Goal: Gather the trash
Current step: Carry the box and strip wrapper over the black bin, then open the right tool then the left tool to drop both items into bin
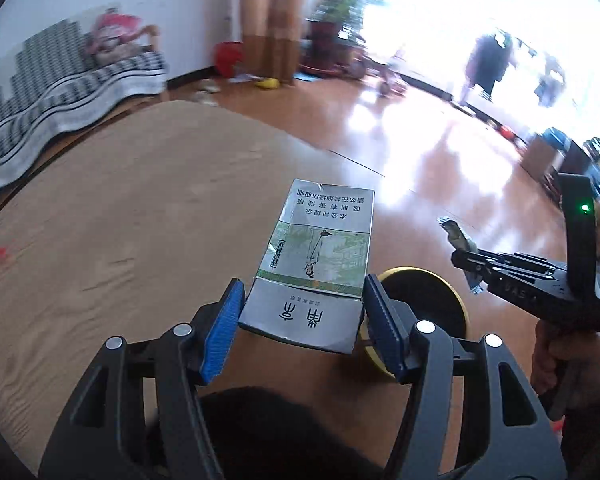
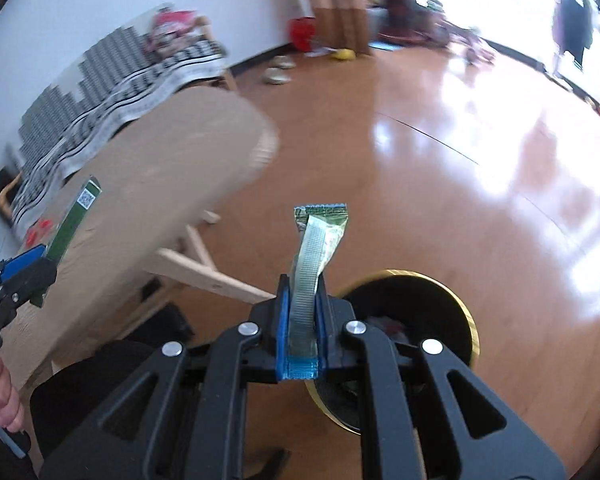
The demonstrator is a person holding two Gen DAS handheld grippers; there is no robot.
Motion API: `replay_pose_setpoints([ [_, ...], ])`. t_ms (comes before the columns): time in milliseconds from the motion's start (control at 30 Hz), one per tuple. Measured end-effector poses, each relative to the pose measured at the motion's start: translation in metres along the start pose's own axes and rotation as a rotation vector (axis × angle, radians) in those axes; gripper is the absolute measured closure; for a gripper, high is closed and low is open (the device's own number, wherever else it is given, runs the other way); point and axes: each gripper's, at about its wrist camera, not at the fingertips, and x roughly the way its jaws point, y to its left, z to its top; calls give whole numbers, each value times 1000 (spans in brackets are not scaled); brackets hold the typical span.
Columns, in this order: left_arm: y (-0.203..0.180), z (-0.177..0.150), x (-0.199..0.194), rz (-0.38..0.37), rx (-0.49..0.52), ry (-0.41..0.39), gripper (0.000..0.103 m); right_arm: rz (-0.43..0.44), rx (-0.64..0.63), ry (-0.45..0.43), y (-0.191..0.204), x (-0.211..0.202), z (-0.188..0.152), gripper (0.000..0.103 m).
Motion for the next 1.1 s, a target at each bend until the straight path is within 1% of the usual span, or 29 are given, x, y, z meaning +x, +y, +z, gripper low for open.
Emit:
replay_pose_setpoints([
  [67, -27, 0, 13, -35, 32, 21, 43, -24, 44, 11, -28, 1, -10, 91],
  [167, -58, -3, 29, -82, 66, 42, 43, -44, 93, 36, -59, 6, -26, 91],
  [267, -77, -5, 44, -111, 98, 66, 43, -49, 126, 64, -71, 14, -41, 91],
  [333, -89, -7, 54, -113, 136, 80, 43, -44, 141, 75, -77, 19, -44, 91],
  [400, -92, -10, 60, -109, 149, 96, 43, -43, 145, 79, -74, 24, -41, 91],
  [500, -94, -6, 71, -122, 138, 118, 43, -38, 155, 81, -74, 27, -42, 91],
  [600, -93, -4, 79, -120, 137, 130, 43, -42, 168, 78, -76, 30, -39, 91],
  [767, -93, -9, 86, -127, 132, 148, 43, -43, 200, 88, -90, 29, -43, 89],
  [800, -93, -9, 87, -127, 132, 151, 43, -42, 203, 89, -92, 29, -44, 85],
  [833, -93, -9, 89, -130, 132, 156, 43, -42, 205, 88, -93, 30, -44, 75],
  [867, -93, -10, 90, -132, 133, 158, 43, -43, 208, 82, -94, 29, -45, 67],
  [900, -94, -10, 92, -132, 134, 159, 43, -43, 209, 74, -94, 27, -45, 52],
  [933, -95, -10, 93, -133, 135, 161, 43, -47, 209, 63, -94, 25, -45, 49],
  [1100, -98, -10, 101, -145, 137, 178, 43, -53, 225, 47, -98, 21, -43, 49],
])
